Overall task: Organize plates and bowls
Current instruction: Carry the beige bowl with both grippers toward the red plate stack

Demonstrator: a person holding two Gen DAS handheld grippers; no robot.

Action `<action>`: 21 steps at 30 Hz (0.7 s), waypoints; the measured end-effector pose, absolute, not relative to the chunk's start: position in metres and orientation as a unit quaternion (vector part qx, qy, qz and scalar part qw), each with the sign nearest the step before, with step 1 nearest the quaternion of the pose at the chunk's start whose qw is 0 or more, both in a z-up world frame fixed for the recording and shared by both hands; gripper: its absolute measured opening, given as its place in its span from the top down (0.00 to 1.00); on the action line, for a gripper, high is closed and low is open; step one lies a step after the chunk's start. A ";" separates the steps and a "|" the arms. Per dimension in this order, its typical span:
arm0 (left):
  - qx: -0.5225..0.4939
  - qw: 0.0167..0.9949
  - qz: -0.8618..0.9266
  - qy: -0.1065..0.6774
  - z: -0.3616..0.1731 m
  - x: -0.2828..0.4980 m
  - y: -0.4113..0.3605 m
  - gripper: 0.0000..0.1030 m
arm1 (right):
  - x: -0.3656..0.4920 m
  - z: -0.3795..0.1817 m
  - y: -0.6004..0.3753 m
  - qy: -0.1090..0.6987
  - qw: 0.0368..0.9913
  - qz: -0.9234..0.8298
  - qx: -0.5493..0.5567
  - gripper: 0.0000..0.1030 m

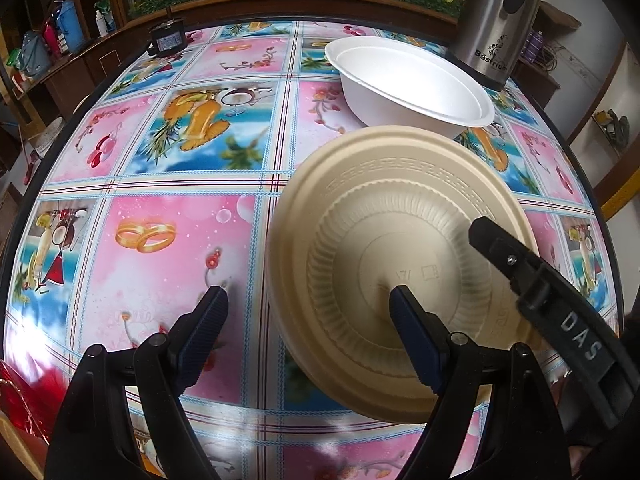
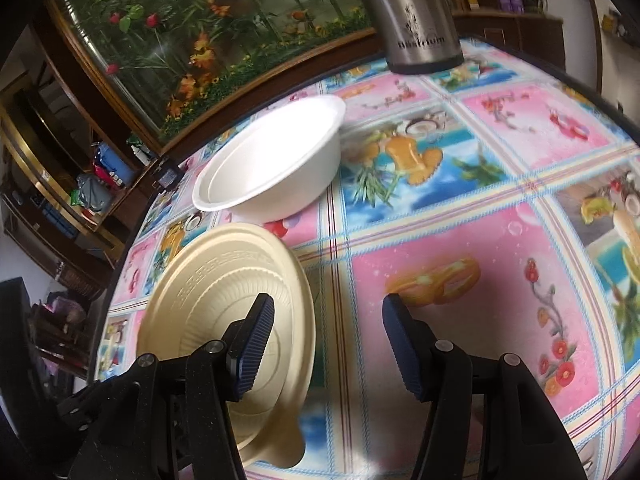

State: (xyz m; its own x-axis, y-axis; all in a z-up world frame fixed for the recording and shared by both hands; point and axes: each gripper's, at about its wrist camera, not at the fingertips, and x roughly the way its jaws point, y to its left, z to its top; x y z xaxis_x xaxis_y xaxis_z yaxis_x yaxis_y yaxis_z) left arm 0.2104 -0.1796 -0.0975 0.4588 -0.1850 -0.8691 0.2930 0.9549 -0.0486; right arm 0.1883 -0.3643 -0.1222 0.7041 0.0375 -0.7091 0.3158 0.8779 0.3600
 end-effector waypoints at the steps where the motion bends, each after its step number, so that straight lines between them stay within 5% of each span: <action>1: 0.054 0.852 -0.139 0.502 -0.098 0.211 -0.180 0.19 | 0.188 -0.122 -0.363 0.376 0.894 -0.079 0.229 0.43; 21: 0.058 0.847 -0.139 0.510 -0.105 0.212 -0.183 0.19 | 0.186 -0.116 -0.362 0.376 0.898 -0.106 0.200 0.44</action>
State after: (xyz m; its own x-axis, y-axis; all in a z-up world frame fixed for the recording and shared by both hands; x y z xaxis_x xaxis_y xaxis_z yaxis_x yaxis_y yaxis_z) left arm 0.2124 -0.1830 -0.1050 0.4423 -0.1761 -0.8794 0.2934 0.9550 -0.0437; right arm 0.1856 -0.3624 -0.1157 0.6945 -0.0393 -0.7184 0.3402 0.8978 0.2798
